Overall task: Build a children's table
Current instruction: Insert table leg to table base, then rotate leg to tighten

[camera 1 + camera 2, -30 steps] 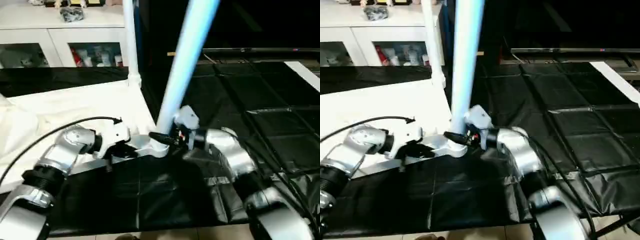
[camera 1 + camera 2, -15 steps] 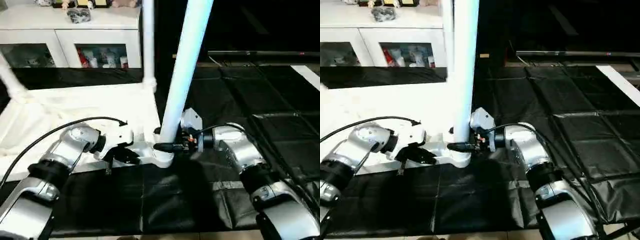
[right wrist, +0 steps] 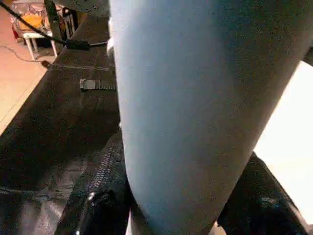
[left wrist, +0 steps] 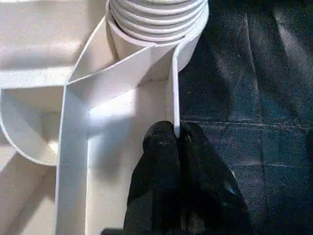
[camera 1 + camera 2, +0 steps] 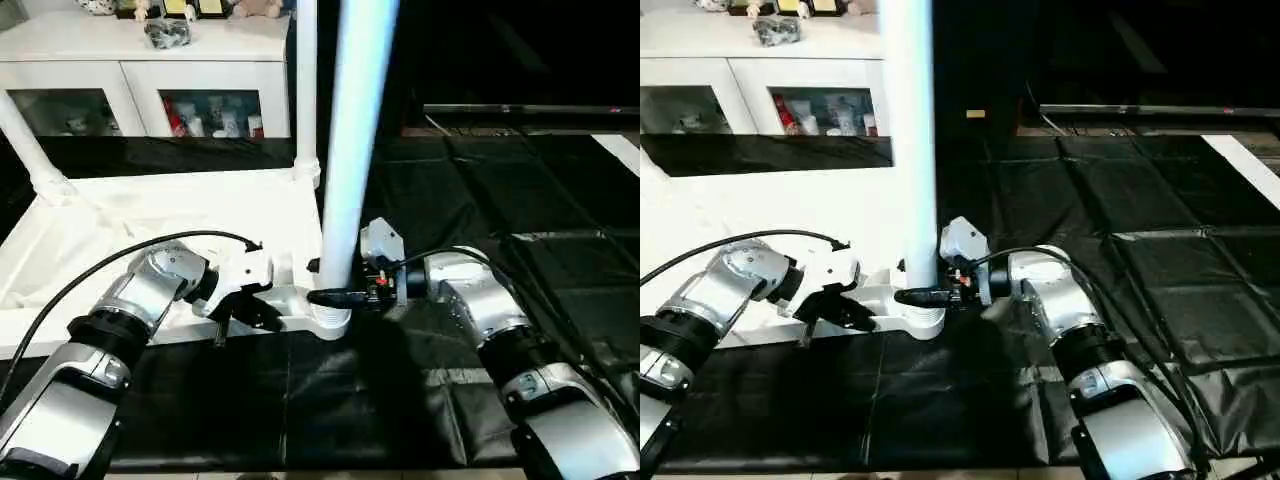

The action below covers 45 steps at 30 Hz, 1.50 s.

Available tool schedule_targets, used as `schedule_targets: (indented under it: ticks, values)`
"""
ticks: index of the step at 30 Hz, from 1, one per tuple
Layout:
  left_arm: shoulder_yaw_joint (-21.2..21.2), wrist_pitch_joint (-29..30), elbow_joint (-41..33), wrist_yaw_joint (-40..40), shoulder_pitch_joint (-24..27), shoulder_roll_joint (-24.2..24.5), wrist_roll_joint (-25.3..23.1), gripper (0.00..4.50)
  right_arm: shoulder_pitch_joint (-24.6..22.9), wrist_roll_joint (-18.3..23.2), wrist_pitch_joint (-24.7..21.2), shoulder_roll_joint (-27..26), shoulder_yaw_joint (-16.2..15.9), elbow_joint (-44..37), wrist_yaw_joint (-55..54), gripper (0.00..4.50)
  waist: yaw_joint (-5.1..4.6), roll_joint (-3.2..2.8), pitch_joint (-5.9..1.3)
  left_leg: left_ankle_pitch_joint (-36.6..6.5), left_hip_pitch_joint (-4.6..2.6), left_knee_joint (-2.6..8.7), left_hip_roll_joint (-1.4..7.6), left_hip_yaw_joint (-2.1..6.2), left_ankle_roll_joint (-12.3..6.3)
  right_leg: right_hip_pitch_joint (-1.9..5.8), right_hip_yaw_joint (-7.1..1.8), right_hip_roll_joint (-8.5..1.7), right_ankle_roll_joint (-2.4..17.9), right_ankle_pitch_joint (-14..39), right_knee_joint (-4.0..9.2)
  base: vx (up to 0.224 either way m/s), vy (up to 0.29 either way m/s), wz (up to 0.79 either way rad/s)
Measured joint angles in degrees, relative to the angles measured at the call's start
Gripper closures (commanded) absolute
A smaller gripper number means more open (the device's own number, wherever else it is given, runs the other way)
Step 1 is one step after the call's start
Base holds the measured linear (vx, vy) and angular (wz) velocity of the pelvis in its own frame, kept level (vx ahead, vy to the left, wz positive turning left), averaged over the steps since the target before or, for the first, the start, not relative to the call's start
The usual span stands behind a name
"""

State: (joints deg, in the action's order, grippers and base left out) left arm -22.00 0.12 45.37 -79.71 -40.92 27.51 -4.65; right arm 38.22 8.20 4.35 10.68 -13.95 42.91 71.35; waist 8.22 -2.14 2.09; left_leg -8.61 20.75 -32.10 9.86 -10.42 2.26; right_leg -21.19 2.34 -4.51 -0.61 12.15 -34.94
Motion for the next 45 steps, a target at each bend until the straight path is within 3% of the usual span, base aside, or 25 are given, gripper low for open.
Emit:
schedule_targets:
  ticks: [5,8,10,13,15,20,25,29,31,39,41,45]
  values:
    - [3.78,6.32,-0.59,5.95,1.25,-1.29,0.61,4.50,0.24,-0.06,0.19,-3.21,2.87,2.99,-11.39,2.62,-0.61,-0.04,0.20,-0.04,-0.47,0.31,-0.01,0.04,0.06,0.06,0.07,0.00,-0.01,0.07,-0.01,0.000,0.000,0.00]
    - [7.28,12.39,-4.88,12.53,3.73,-3.35,2.05,4.50,1.58,-0.15,-0.09,-5.26,5.55,6.14,-21.68,2.62,-2.14,0.03,0.56,-0.04,-0.41,0.28,-0.01,0.37,0.07,-0.06,0.39,-0.01,0.17,0.30,0.23,0.000,0.000,0.00]
    - [8.49,15.84,-7.43,15.34,4.68,-4.81,3.08,4.50,2.55,-0.53,-0.16,-5.92,6.46,7.37,-26.02,2.62,-3.35,-0.07,0.73,-0.04,-0.14,0.36,-0.01,0.77,0.06,-0.06,0.90,-0.02,0.18,0.31,1.12,-0.009,0.026,-0.09]
    - [11.10,21.68,-12.92,22.74,6.88,-8.49,3.26,4.50,4.93,-1.13,-0.26,-7.93,8.02,10.27,-34.29,2.62,-4.58,0.15,0.74,-0.04,0.40,0.35,-0.02,0.88,0.06,-0.28,1.57,-0.47,0.26,0.27,1.69,-0.005,0.037,-0.13]
    - [11.93,25.64,-17.11,27.20,8.37,-10.34,2.49,4.50,6.64,-1.64,-0.29,-9.14,8.42,12.39,-38.71,2.62,-5.03,0.53,0.70,-0.04,0.47,0.37,-0.15,0.66,0.06,-0.57,1.56,-0.69,0.71,0.00,1.74,0.000,0.000,0.00]
    - [12.50,32.02,-22.70,34.98,9.54,-13.80,0.80,4.50,9.14,-2.10,-0.38,-10.84,9.63,15.69,-45.80,2.62,-5.26,1.54,0.72,-0.04,0.41,0.36,-0.14,0.61,0.06,-0.80,1.56,-0.72,0.73,-0.02,1.78,0.000,0.000,0.00]
    - [12.04,32.99,-23.84,36.74,9.57,-13.51,0.42,4.50,9.69,-2.34,-0.36,-11.79,10.53,16.33,-47.35,2.62,-5.29,1.80,0.72,-0.04,0.31,0.37,-0.13,0.52,0.06,-0.81,1.52,-0.72,1.22,-0.37,1.79,0.000,0.000,0.00]
    - [12.04,33.85,-24.41,36.74,9.57,-13.00,0.43,4.50,9.66,-2.31,-0.08,-12.18,11.19,16.45,-47.34,2.62,-5.28,1.79,0.73,-0.05,0.27,0.43,-0.08,0.52,0.06,-0.83,1.55,-0.68,1.24,-0.44,1.77,0.000,0.000,0.00]
    - [11.99,33.89,-24.47,36.72,9.57,-12.89,0.46,4.50,9.67,-2.27,0.02,-12.25,11.45,16.53,-47.12,1.92,-5.27,1.68,0.78,-0.05,0.26,0.44,-0.08,0.52,0.06,-0.84,1.55,-0.67,1.28,-0.49,1.77,0.000,0.000,0.00]
    - [10.81,31.20,-23.58,34.76,8.98,-11.76,1.05,4.50,7.53,-1.55,-0.63,-11.70,12.95,18.49,-44.04,1.38,-4.93,1.22,1.05,-0.05,0.36,0.44,-0.07,0.44,0.07,-0.95,1.53,-0.67,1.58,-1.14,1.79,0.000,0.000,0.00]
    - [10.40,29.47,-22.48,33.51,8.55,-10.97,1.19,4.50,5.23,-1.15,-1.04,-10.74,13.02,17.66,-40.95,1.05,-4.71,1.14,1.10,-0.10,0.42,0.46,-0.06,0.44,0.16,-0.98,1.54,-0.67,1.46,-1.41,1.79,0.000,0.000,0.00]
    - [9.64,26.23,-19.91,31.07,7.09,-9.22,1.40,4.50,1.78,-0.04,-1.55,-7.77,12.95,13.94,-33.43,0.84,-4.52,0.78,1.32,-0.13,0.50,0.49,0.03,0.44,0.22,-1.05,1.61,-0.65,1.50,-1.89,1.75,0.000,0.000,0.00]
